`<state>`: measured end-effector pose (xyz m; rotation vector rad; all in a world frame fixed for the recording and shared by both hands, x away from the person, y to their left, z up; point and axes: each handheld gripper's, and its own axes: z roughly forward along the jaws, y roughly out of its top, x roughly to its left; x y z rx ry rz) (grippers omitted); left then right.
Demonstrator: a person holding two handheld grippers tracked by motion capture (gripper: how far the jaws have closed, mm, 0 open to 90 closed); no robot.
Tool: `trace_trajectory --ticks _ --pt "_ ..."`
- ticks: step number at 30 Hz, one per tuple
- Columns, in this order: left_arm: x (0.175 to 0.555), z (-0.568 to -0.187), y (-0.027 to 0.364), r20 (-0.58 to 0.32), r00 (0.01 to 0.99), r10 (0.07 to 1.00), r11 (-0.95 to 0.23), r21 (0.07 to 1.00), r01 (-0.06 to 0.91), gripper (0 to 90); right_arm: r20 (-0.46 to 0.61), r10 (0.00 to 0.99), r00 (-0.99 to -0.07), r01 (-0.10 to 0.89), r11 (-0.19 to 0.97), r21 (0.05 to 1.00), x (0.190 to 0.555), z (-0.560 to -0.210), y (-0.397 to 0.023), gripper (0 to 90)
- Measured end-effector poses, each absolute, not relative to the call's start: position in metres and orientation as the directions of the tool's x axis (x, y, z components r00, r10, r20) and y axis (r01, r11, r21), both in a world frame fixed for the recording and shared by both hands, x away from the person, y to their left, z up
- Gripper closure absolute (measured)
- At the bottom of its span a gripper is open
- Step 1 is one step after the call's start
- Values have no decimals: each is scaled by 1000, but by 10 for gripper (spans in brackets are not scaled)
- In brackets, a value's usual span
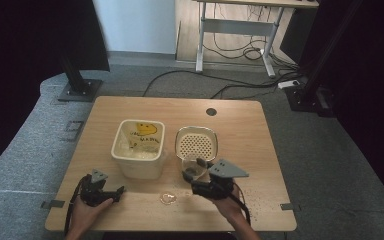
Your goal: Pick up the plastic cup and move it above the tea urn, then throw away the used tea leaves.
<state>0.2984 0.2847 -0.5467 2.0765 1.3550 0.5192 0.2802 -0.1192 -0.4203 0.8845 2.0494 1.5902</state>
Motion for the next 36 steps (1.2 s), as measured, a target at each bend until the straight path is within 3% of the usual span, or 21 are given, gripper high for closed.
trace_trajectory --ticks 9,20,23,28,36 --pt "298 -547 285 0 401 916 -298 669 681 44 83 787 -611 249 91 964 327 -395 -156 339" --pt "298 -547 285 0 401 916 -299 669 681 44 41 827 -561 232 110 966 362 -384 -154 340" --pt "298 -547 285 0 401 916 -299 669 681 44 -5 834 -552 209 145 967 367 -381 -151 340" --pt "298 -547 285 0 401 916 -298 669 681 44 -192 829 -525 132 302 944 373 -376 -138 331" --pt "298 -547 285 -1 402 915 -299 669 681 44 -400 786 -471 67 484 872 380 -376 -124 339"
